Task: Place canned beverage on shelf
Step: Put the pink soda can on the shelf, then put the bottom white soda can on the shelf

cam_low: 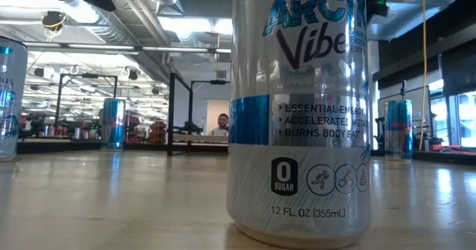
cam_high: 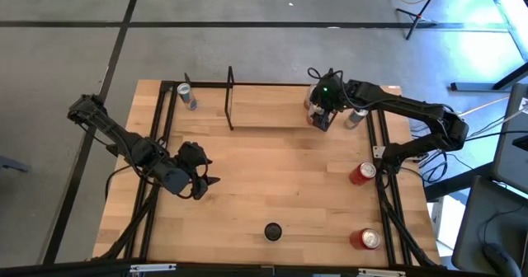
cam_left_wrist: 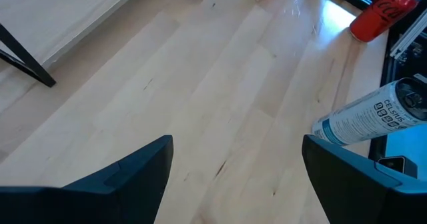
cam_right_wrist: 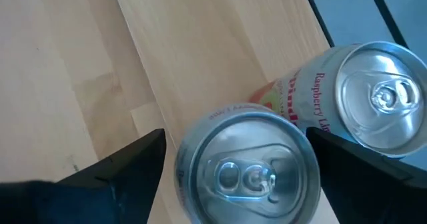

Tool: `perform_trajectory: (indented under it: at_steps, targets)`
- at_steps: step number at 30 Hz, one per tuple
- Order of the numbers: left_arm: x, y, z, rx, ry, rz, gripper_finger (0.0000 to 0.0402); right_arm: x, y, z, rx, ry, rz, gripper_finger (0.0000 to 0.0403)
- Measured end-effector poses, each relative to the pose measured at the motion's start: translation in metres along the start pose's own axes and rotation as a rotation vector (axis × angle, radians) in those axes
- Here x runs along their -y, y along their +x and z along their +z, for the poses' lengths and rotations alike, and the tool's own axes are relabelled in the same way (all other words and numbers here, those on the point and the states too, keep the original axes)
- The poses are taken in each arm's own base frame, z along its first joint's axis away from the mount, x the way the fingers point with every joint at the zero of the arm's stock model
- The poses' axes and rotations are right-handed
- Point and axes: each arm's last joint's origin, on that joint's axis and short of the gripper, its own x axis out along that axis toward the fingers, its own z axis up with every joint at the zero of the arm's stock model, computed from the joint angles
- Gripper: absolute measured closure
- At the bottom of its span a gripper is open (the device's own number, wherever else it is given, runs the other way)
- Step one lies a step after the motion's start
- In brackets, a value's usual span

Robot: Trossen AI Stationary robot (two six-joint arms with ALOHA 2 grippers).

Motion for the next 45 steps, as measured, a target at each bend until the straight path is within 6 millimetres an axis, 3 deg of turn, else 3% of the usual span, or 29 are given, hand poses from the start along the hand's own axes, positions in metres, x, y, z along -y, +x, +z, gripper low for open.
perform_trajectory:
  at_steps: [10, 14, 18, 23, 31, 37, 45]
  targets:
    - [0.000, 0.000, 0.000, 0.001, -0.001, -0.001, 0.0082, 0.005, -0.016, 0.015, 0.045, 0.030, -0.040, 0.0057]
    - [0.000, 0.000, 0.000, 0.002, -0.001, -0.001, 0.0082, 0.006, -0.031, 0.022, 0.038, 0.033, -0.027, 0.0056]
    - [0.002, 0.000, 0.002, 0.018, -0.011, -0.019, 0.0082, -0.005, -0.050, 0.036, 0.080, 0.038, 0.057, 0.0056]
    - [0.004, 0.000, 0.004, 0.062, -0.002, -0.025, 0.0082, -0.044, -0.067, 0.051, 0.162, 0.007, 0.159, 0.0056]
    - [0.025, 0.013, 0.006, 0.088, 0.076, -0.121, 0.0082, -0.136, -0.090, 0.062, 0.325, 0.033, 0.421, 0.0056]
    - [0.048, 0.038, -0.004, 0.024, 0.174, -0.209, 0.0082, -0.203, -0.100, 0.051, 0.345, 0.025, 0.522, 0.0056]
    - [0.076, 0.070, -0.018, -0.015, 0.199, -0.326, 0.0087, -0.270, -0.110, 0.031, 0.352, 0.022, 0.680, 0.0056]
